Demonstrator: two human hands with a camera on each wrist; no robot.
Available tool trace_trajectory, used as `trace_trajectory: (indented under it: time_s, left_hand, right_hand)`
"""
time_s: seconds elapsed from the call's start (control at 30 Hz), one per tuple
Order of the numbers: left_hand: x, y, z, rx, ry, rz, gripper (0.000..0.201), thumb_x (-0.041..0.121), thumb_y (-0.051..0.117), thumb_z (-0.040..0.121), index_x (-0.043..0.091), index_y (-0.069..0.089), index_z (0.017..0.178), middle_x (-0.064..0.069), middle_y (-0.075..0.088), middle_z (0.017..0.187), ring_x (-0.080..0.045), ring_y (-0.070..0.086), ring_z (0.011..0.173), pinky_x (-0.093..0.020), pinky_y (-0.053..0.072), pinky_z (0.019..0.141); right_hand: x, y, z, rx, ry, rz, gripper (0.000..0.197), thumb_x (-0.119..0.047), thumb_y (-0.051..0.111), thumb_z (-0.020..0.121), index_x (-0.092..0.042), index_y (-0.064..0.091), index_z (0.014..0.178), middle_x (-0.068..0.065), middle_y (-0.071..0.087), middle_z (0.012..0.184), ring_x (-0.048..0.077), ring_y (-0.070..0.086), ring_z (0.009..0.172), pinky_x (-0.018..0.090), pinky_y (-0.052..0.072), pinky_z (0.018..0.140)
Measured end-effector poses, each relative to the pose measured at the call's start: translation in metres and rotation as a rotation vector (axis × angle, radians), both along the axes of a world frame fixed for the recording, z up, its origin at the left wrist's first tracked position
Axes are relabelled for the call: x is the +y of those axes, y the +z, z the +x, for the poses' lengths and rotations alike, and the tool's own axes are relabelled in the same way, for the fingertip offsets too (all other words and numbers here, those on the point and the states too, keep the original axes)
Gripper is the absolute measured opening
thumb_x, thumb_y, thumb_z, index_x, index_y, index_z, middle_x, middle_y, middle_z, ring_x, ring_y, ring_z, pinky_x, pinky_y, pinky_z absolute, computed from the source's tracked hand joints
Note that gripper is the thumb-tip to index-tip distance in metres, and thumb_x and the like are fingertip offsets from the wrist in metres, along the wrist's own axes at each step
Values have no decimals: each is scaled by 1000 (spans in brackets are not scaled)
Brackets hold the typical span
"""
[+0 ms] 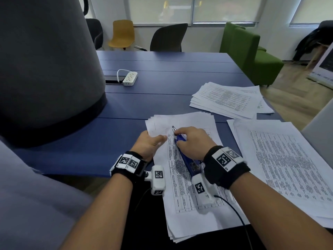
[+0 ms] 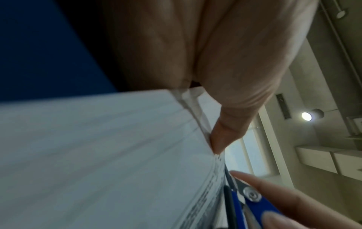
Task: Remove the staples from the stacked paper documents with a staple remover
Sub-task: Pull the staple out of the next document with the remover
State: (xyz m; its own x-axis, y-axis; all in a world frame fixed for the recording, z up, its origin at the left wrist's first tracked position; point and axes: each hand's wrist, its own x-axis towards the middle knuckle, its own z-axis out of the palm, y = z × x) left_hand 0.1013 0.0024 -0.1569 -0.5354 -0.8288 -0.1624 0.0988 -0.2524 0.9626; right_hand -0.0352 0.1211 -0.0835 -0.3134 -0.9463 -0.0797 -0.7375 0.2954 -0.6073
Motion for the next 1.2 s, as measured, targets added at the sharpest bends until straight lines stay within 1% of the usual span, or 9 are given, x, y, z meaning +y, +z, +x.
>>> trace_trajectory:
  time_s: [0.13,0.2,0.3,0.53,0.7,0.8,0.87,1.0,1.2]
  left_hand:
    - [0,1,1,-11,17,14,28,-11,63,90,-7,67,117,-27,72,113,-47,69,106,-56,56,96]
    - [-1,-1,0,-12,18,19,28,-10,64,89,-7,68,116,-27,73,113,-48,68,108,-56,55,97]
    - [0,1,-1,-14,4,12,25,-11,64,88,-2,71,111,-24,74,111,-42,71,101,-52,56,95]
    - [-1,0,0,2,2,14,27,-12,61,90,-3,69,115,-27,72,114,-39,70,101,-52,56,94]
    - [0,2,1,19,5,37,27,-11,62,90,-2,69,115,-27,71,116,-42,70,104,-58,53,99]
    - [2,3,3,55,8,76,27,-10,62,89,-6,68,115,-31,69,118,-46,68,106,-62,52,100]
    - [2,7,3,81,9,109,27,-6,64,89,-8,68,116,-33,68,120,-46,68,104,-63,52,98]
    - [1,15,2,117,41,210,46,26,80,88,-3,69,122,-30,69,121,-46,68,110,-65,52,97]
    - [-1,18,0,97,90,241,33,8,75,89,-9,68,117,-32,70,116,-43,72,95,-57,60,81]
  right_hand:
    - [-6,0,0,49,34,34,56,-21,53,93,-36,42,146,10,58,132,23,61,98,21,46,74]
    - [-8,1,1,97,60,61,58,-23,51,96,-35,37,151,11,55,139,25,60,111,24,47,83]
    - [-10,6,2,140,99,58,41,-20,48,100,-24,51,141,10,60,134,27,55,120,35,49,99]
    - [-17,-1,-2,141,78,-1,40,-26,52,100,-26,55,139,6,60,136,25,51,126,33,42,106]
    - [-22,-6,-5,105,24,-18,34,-38,59,96,-35,58,130,7,61,123,22,55,110,29,44,90]
    - [-22,-5,-7,126,-3,-16,37,-43,66,89,-28,55,121,8,59,107,22,54,95,28,42,76]
    - [-22,-4,-6,173,-12,-17,34,-40,68,85,-20,58,111,7,60,103,22,53,99,31,45,77]
    - [-19,-4,-2,242,3,-84,26,-36,66,87,-14,60,100,6,59,98,22,51,96,30,40,77]
    - [-24,-4,5,252,-10,-103,26,-35,62,92,-10,62,99,9,63,101,23,52,98,31,44,79]
